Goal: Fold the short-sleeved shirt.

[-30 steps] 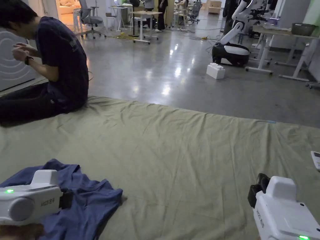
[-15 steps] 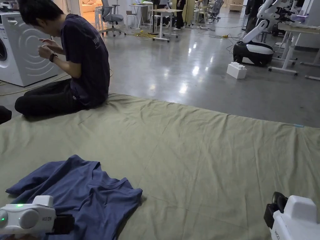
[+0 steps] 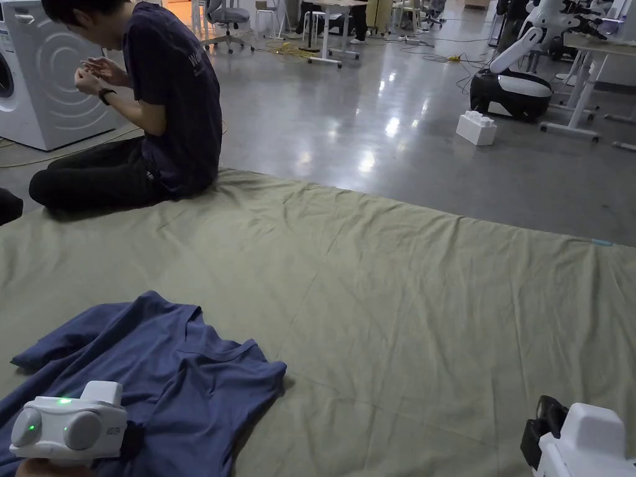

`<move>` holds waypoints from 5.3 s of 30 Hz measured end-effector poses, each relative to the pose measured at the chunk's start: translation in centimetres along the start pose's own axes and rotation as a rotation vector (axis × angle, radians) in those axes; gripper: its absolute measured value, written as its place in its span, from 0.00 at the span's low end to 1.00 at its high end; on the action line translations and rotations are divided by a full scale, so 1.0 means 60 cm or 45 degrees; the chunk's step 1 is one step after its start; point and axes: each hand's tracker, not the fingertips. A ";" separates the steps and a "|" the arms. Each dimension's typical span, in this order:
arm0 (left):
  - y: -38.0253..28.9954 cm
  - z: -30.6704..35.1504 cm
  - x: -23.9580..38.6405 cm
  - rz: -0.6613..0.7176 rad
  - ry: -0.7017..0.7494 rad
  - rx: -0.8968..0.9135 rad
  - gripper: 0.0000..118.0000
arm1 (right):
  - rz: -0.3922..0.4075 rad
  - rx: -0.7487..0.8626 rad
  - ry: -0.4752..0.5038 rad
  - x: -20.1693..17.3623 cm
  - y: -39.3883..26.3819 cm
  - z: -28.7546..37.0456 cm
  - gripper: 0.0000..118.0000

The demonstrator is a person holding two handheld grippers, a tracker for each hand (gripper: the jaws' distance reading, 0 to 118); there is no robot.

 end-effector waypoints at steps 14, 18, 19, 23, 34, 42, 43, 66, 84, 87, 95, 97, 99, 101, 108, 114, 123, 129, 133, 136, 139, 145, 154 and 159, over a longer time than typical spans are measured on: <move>-0.025 0.054 -0.020 -0.053 -0.100 0.343 0.03 | 0.002 -0.009 0.018 0.008 0.001 0.002 0.00; 0.002 0.099 -0.013 0.012 -0.197 0.443 0.03 | -0.002 0.004 0.011 0.021 0.000 0.000 0.00; 0.009 0.115 -0.010 0.026 -0.219 0.482 0.03 | -0.003 0.007 0.008 0.024 -0.001 0.001 0.00; 0.050 0.172 0.026 -0.064 -0.263 0.632 0.03 | -0.010 0.022 0.000 0.035 -0.001 0.010 0.00; 0.155 0.353 0.239 -0.304 -0.495 0.993 0.03 | -0.046 0.081 -0.081 0.095 0.021 0.056 0.00; 0.148 0.408 0.451 -0.466 -0.778 1.027 0.03 | -0.074 0.119 -0.172 0.153 0.030 0.098 0.00; 0.140 0.409 0.480 -0.488 -0.810 1.014 0.03 | -0.079 0.123 -0.188 0.161 0.030 0.102 0.00; -0.099 0.300 0.673 -0.772 -1.024 0.523 0.75 | -0.127 0.046 -0.287 0.233 -0.015 0.130 0.00; 0.029 0.331 0.401 -0.220 -0.469 1.019 0.03 | -0.085 0.191 -0.196 0.157 0.050 0.102 0.00; 0.032 0.328 0.390 -0.243 -0.380 1.044 0.02 | -0.064 0.215 -0.193 0.144 0.059 0.100 0.00; 0.046 0.300 0.369 -0.134 -0.319 1.004 0.02 | -0.009 0.300 -0.170 0.120 0.085 0.099 0.00; 0.053 0.279 0.362 -0.097 -0.344 0.889 0.02 | 0.006 0.297 -0.159 0.117 0.086 0.095 0.00; 0.065 0.245 0.357 -0.096 -0.334 0.761 0.02 | 0.028 0.293 -0.154 0.116 0.084 0.092 0.00; 0.077 0.199 0.351 -0.096 -0.341 0.641 0.02 | 0.033 0.274 -0.145 0.118 0.078 0.086 0.00; 0.126 0.071 0.362 -0.121 -0.342 0.277 0.38 | 0.038 0.199 -0.144 0.132 0.052 0.059 0.00; 0.149 0.002 0.402 -0.144 -0.357 0.129 0.71 | 0.048 0.132 -0.165 0.150 0.026 0.039 0.00; 0.101 -0.065 0.443 -0.290 -0.270 -0.010 0.59 | 0.046 0.056 -0.192 0.167 -0.001 0.025 0.00; 0.081 -0.017 0.464 -0.380 -0.304 0.075 0.06 | 0.040 0.038 -0.178 0.164 -0.007 0.021 0.00; 0.069 -0.006 0.464 -0.381 -0.340 0.073 0.06 | 0.030 0.026 -0.170 0.167 -0.007 0.016 0.00; 0.079 0.000 0.438 -0.378 -0.386 0.134 0.05 | 0.022 0.007 -0.165 0.177 -0.005 0.005 0.00; 0.085 0.026 0.422 -0.378 -0.414 0.209 0.05 | 0.021 -0.098 -0.108 0.192 -0.001 -0.030 0.00; 0.086 0.064 0.397 -0.282 -0.472 0.299 0.05 | 0.016 -0.529 -0.019 0.224 -0.047 -0.162 0.44; 0.059 0.044 0.381 -0.227 -0.456 0.270 0.05 | 0.023 -0.756 0.057 0.228 -0.128 -0.212 0.39; 0.059 0.057 0.377 -0.216 -0.456 0.291 0.05 | 0.085 -0.702 0.055 0.211 -0.112 -0.188 0.02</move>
